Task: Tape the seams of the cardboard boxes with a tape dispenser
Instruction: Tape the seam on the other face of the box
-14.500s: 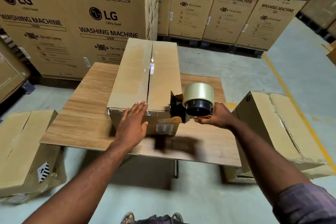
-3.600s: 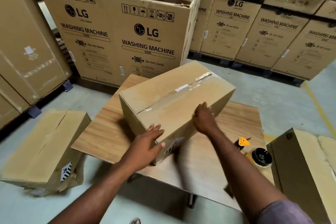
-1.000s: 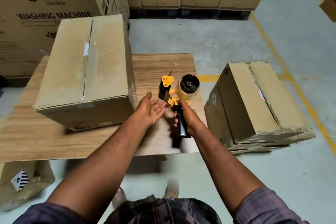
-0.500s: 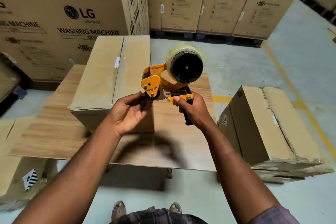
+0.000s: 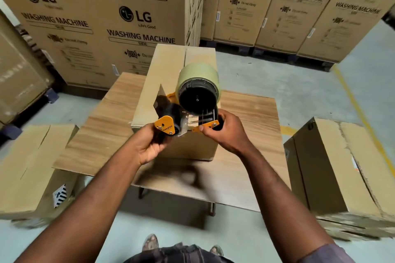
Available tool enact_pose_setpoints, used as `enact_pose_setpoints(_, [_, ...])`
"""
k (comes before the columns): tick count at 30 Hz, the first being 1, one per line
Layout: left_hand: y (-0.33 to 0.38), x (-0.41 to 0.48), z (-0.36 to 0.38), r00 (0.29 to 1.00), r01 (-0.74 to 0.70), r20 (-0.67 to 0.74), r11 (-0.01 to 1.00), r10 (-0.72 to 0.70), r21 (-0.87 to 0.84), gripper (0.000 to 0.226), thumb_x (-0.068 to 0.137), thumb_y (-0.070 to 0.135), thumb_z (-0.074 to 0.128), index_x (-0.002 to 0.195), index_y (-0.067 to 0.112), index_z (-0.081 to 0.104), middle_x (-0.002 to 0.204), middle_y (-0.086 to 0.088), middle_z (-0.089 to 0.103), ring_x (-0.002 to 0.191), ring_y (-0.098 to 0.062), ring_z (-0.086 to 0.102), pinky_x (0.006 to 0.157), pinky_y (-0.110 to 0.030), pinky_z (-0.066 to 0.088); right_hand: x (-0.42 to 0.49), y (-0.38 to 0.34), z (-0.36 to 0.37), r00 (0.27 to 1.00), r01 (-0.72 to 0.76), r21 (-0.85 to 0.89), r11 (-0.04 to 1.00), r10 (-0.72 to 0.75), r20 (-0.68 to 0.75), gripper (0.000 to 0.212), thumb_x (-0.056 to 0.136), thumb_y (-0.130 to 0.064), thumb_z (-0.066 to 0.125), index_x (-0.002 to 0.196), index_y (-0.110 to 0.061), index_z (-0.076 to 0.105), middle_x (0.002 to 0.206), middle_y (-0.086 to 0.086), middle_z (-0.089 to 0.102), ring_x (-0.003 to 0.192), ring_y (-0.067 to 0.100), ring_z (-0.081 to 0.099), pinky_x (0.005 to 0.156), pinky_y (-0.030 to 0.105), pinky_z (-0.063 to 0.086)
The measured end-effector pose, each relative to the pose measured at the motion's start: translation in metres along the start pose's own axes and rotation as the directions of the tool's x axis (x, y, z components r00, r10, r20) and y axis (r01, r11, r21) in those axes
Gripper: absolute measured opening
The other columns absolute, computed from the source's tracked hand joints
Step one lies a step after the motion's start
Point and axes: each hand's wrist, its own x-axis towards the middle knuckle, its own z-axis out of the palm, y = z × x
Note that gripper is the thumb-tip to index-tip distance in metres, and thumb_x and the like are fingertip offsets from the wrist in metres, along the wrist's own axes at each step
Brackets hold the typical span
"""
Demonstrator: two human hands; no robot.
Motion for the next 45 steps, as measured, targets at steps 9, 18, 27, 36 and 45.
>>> enact_pose_setpoints(9, [0.042,0.004,-0.063,0.989,0.038,0.142,0.998,-0.031,-0.053,0.031,0.079,0.025,0.052,0.103,0.006,0.055,0.086,-0.014,0.07,0.073,-0.023,0.073,0.064,-0.029,0.061,0.02,-0.02,0.035,1.0,0.016,-0.051,0.999,-0.016,0.012,0.021,0.077,-0.036,0.084,0.085,-0.035,0.066,0.074,-0.02,0.067,0.07,-0.001,0.061,0.065,0.024,0.046])
enact_pose_setpoints(18, [0.065,0.017,-0.088,1.0,-0.022,-0.021,0.999,0.023,0.043,0.018,0.101,0.014,0.051,0.089,0.006,0.062,0.072,-0.009,0.067,0.054,-0.009,0.065,0.049,-0.019,0.056,0.041,-0.043,0.074,0.997,0.072,-0.152,0.986,-0.067,0.036,0.031,0.071,-0.053,0.074,0.094,-0.034,0.069,0.083,-0.016,0.072,0.079,0.004,0.067,0.07,0.032,0.053])
enact_pose_setpoints(27, [0.074,0.03,-0.125,0.981,-0.181,0.013,0.888,0.194,0.422,0.018,0.101,0.006,0.051,0.091,0.005,0.067,0.069,-0.007,0.068,0.059,-0.011,0.063,0.052,-0.02,0.054,0.049,-0.05,0.087,0.992,0.082,-0.285,0.955,-0.05,0.117,0.023,0.075,-0.04,0.085,0.082,-0.036,0.063,0.071,-0.023,0.065,0.065,-0.002,0.057,0.06,0.021,0.041])
enact_pose_setpoints(36, [0.085,0.052,-0.152,0.958,-0.243,0.03,0.756,0.284,0.608,0.022,0.099,0.015,0.062,0.104,-0.005,0.069,0.083,-0.015,0.066,0.059,-0.011,0.056,0.052,-0.016,0.051,0.057,-0.045,0.073,0.992,0.048,-0.396,0.917,0.002,0.125,0.034,0.063,-0.057,0.074,0.083,-0.032,0.065,0.075,-0.01,0.069,0.072,0.015,0.064,0.067,0.04,0.051])
enact_pose_setpoints(45, [0.031,0.075,-0.135,0.947,-0.195,-0.114,0.817,0.301,0.543,0.015,0.105,0.019,0.049,0.098,0.02,0.063,0.081,-0.001,0.066,0.065,-0.012,0.056,0.053,-0.023,0.044,0.061,-0.039,0.074,0.984,0.004,-0.452,0.892,0.076,0.159,0.041,0.061,-0.06,0.071,0.089,-0.031,0.066,0.08,-0.013,0.071,0.077,0.011,0.067,0.072,0.039,0.054])
